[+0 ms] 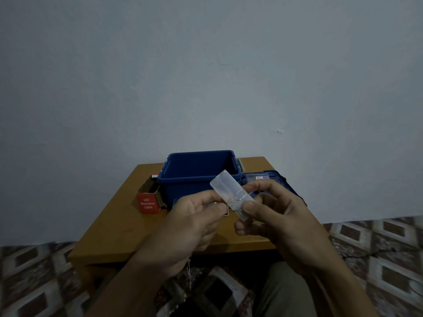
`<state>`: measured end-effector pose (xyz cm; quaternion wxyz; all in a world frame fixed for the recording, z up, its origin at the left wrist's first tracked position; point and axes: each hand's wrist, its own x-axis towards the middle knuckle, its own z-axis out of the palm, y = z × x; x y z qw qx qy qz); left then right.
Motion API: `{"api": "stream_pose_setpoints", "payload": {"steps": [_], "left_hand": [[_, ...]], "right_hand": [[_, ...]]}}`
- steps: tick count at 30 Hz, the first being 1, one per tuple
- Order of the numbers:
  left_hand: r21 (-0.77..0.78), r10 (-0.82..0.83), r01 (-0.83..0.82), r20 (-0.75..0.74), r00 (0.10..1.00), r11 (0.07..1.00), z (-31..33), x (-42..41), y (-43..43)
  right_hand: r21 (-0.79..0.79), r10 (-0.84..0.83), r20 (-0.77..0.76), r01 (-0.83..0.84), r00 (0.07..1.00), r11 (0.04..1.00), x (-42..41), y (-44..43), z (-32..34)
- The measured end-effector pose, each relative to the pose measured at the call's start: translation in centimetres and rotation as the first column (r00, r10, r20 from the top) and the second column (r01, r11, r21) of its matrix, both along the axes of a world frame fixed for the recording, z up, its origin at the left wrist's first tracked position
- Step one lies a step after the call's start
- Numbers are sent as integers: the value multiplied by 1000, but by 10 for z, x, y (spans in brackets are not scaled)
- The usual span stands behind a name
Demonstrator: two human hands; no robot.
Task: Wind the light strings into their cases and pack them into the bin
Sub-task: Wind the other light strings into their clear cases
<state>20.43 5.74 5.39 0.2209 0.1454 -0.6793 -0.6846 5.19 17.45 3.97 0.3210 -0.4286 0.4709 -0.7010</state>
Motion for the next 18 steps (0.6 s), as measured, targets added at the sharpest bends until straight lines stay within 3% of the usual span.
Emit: {"api": "stream_pose_setpoints", "payload": {"steps": [18], "left_hand": [[4, -67, 66, 49, 997, 998, 0, 1, -3]], "right_hand": [[8, -46, -29, 46, 999, 999, 1, -1, 0]]}}
